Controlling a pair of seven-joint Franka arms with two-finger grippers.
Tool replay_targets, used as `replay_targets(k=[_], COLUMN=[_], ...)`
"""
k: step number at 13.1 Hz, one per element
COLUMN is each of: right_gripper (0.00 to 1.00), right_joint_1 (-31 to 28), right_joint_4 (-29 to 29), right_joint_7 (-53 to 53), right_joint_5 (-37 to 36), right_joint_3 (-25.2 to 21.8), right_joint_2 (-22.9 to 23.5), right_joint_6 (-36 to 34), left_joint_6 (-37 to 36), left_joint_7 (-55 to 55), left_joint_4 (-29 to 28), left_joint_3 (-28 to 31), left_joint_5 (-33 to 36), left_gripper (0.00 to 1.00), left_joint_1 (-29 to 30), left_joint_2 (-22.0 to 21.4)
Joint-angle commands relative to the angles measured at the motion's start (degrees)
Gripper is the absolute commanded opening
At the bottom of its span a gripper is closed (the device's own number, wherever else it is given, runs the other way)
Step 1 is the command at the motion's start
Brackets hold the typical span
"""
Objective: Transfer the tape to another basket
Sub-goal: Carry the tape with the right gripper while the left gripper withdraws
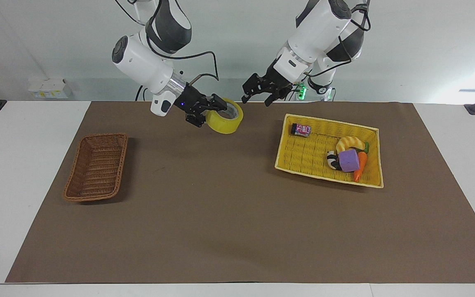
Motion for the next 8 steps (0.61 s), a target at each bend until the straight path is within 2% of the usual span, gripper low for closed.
replay_targets(k=[1, 3, 4, 7, 8], right_gripper=[0.00, 0.00, 0.00, 0.00, 0.00], right_joint_1=[-5.6, -13.6, -18.1, -26.8, -28.8], right_joint_4=[0.6, 2.1, 2.2, 2.5, 2.5], right_joint_7=[-0.3, -2.7, -5.9, -7.6, -6.9], right_joint_5=[-0.8, -2.3, -4.7, -16.1, -16.9], right_joint_3=[-0.1, -0.1, -0.1, 0.0, -0.1], right_joint_2=[-2.8, -2.8, -2.8, -2.6, -2.2], right_joint_6=[-5.9, -16.6, -19.7, -19.0, -17.2], left_joint_6=[-3.3, -3.4, -3.5, -5.9, -8.2], left_joint_7=[0.2, 0.4, 1.2, 8.6, 12.9], left_joint_4=[-0.4, -0.3, -0.1, 1.1, 2.6], left_joint_3=[-0.1, 0.0, 0.0, 0.0, 0.0], left_joint_5=[3.7, 8.5, 10.9, 16.0, 16.8], left_gripper=[1.00, 1.00, 1.00, 1.00, 1.00], left_joint_1=[3.5, 5.2, 6.8, 12.2, 14.9], left_joint_2=[-0.6, -0.3, -0.1, 0.0, 0.0])
